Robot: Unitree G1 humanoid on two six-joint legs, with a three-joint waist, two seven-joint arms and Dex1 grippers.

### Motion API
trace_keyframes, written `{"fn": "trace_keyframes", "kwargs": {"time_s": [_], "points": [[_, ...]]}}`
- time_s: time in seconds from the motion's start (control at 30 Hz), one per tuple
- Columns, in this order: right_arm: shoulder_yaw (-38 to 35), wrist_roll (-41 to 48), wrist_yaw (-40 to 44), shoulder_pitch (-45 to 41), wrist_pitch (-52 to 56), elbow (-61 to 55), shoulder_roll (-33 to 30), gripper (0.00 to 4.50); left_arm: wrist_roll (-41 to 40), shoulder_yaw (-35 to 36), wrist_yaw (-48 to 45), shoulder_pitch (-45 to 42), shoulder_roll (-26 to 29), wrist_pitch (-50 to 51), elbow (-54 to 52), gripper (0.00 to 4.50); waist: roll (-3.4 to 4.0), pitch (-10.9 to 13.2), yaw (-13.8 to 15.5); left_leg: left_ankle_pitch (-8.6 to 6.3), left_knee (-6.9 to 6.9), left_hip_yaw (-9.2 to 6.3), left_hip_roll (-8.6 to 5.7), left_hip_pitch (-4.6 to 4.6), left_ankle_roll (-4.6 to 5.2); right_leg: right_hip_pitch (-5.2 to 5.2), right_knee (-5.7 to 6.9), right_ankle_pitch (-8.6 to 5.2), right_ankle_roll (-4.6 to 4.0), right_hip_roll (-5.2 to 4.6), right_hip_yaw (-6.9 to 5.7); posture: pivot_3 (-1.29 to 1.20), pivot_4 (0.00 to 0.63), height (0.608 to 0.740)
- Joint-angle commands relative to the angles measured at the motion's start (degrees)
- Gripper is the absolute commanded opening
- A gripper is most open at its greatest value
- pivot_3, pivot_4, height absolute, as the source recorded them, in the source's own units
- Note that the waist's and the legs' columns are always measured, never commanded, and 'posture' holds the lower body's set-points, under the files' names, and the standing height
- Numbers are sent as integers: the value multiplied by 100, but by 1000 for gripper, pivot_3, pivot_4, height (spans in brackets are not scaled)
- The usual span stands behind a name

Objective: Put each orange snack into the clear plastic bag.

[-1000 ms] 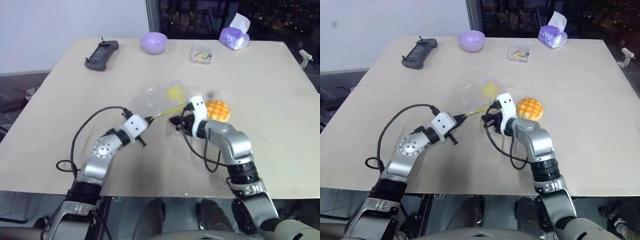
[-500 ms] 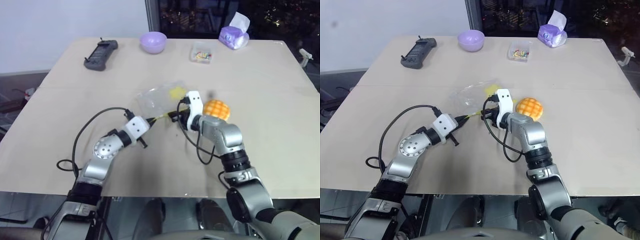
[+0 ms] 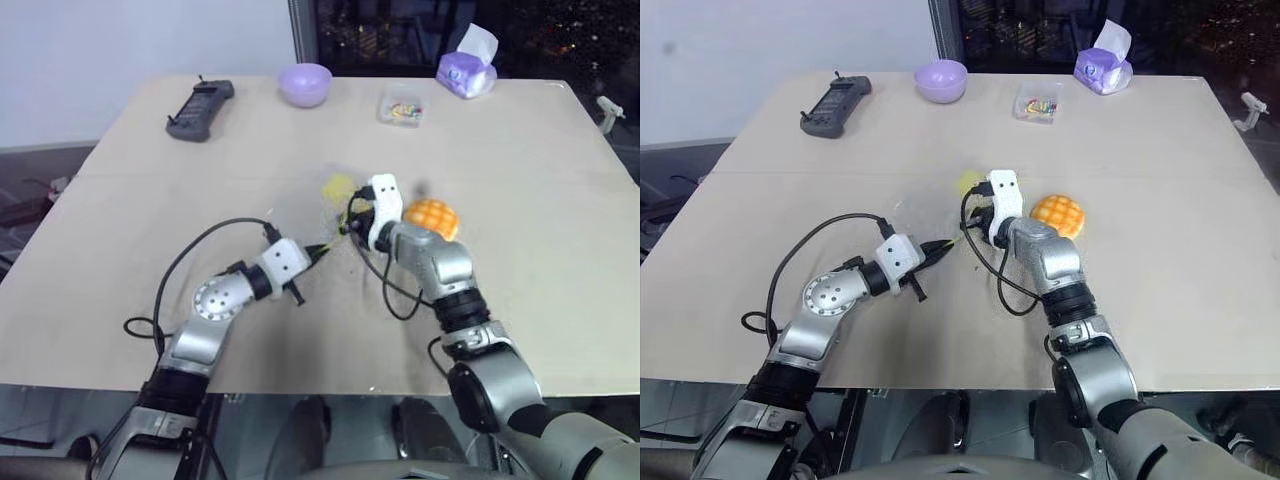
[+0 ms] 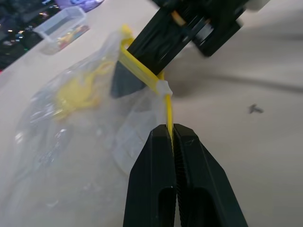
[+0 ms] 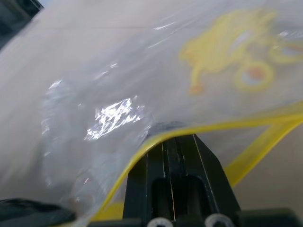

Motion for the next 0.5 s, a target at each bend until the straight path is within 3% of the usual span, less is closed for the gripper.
{"fn": "trace_keyframes", "kwargs": {"time_s": [0.03, 0.17, 0.2, 0.23, 0.3, 0.37, 0.47, 0.5], "points": [[634, -661, 102, -64, -1243, 381, -254, 62, -260, 96, -218, -14, 114, 60, -291, 0, 0, 0, -14, 0, 0, 1, 0, -1, 0, -3, 1, 0, 0, 0, 2, 0, 150, 740], [1352, -1461, 217, 26, -2963, 751, -779, 1023, -449, 257, -381, -160, 270, 120, -227, 0, 0, 0, -46, 1, 4, 5, -1, -14, -1, -15, 2, 0, 0, 0, 6, 0, 150, 740], [1439, -1531, 298, 41, -3270, 803, -841, 1599, -504, 270, -421, -186, 284, 158, -244, 0, 0, 0, -53, 1, 5, 4, -1, -17, -1, -15, 1, 0, 0, 0, 6, 0, 150, 740], [1573, -1624, 423, 61, -3621, 836, -918, 1745, -556, 268, -486, -213, 311, 182, -254, 0, 0, 0, -72, 1, 6, 5, -1, -19, -1, -16, -1, 0, 0, 0, 5, 0, 150, 740], [1797, -1840, 541, 76, -4209, 918, -1044, 2550, -613, 258, -589, -256, 353, 192, -247, 0, 0, 0, -121, 1, 8, 4, 0, -24, -2, -17, 0, 0, 0, 0, 1, 0, 150, 740], [2027, -2272, 288, -16, -4798, 1113, -1193, 3099, -651, 246, -705, -323, 394, 193, -203, 0, -1, 0, -142, 2, 8, 4, 0, -23, -2, -17, 0, 0, 0, 0, 2, 0, 150, 740], [2276, -2901, -250, -229, -5422, 1466, -1333, 4347, -762, 244, -928, -438, 458, 233, -167, 0, 0, 0, -140, 5, 9, 3, 0, -23, -8, -18, 3, 0, 0, 1, 2, 0, 150, 740], [2310, -3059, -441, -305, -5536, 1589, -1348, 4437, -798, 248, -987, -484, 471, 258, -159, 0, -1, 0, -138, 6, 9, 4, 0, -22, -9, -18, 4, 0, 0, 1, 2, 0, 150, 740]]}}
